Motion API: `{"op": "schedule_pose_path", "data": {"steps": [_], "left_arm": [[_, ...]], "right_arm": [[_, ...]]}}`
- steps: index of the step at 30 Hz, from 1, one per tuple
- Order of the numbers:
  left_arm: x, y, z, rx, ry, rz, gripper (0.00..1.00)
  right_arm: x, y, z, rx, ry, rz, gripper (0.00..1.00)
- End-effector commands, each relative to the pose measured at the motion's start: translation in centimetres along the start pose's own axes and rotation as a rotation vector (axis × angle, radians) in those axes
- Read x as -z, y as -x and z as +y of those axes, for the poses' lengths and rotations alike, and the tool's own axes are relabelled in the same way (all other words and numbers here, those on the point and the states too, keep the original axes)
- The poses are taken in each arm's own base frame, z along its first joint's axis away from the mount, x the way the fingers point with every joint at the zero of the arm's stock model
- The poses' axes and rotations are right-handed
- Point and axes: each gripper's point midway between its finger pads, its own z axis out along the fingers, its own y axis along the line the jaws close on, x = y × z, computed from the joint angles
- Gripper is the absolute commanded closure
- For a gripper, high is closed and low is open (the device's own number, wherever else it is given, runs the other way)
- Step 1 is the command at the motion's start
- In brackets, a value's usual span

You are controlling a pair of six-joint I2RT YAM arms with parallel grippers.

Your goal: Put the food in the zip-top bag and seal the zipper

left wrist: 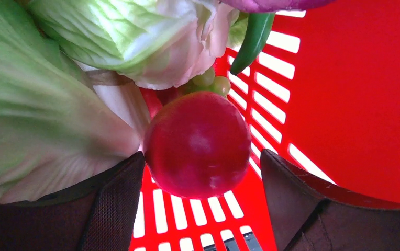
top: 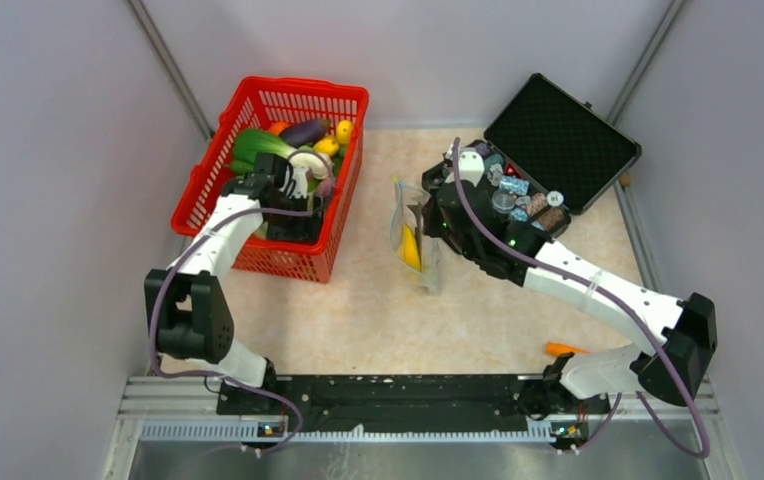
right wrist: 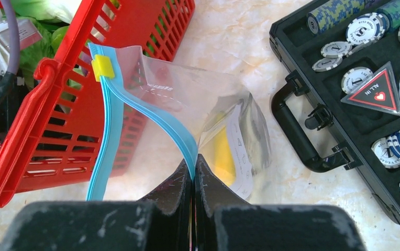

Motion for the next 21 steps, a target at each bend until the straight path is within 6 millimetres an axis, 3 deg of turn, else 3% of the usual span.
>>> {"op": "schedule_pose_path", "data": {"steps": [1,6,9,16,19,21], "left_arm": [[-1.2,0.6,1.2,0.038,0.064,-0.014,0.2],[-0.5,1.0,1.0,0.035,0.066,-0.055,0.3],[-0.5,0.6,0.9,0.025,0.058,-0.025,0.22],[-0.8,-0.7,0.9,0.027,0.052,0.024,0.28],[-0.6,-0.4,0.5,0.024,0.034,0.009,0.5],[-0.1,0.0,0.2,0.022,0.027,-0.013,0.74]], "right_arm": [[0.9,2.2,0.7,-0.045,0.044,-0.061,1.0],[0.8,1.9,0.7,-0.045,0.042,-0.057,1.0],[0.8,1.9,0.7,-0.045,0.044,-0.057,1.0],[0.9,1.9,0.7,-0.045,0.045,-0.054,1.0],[0.9,2.0,0.8,-0.048,0.048,-0.057,1.0],[0.9,2.0,0.7,-0.047,0.045,-0.058,1.0]]}}
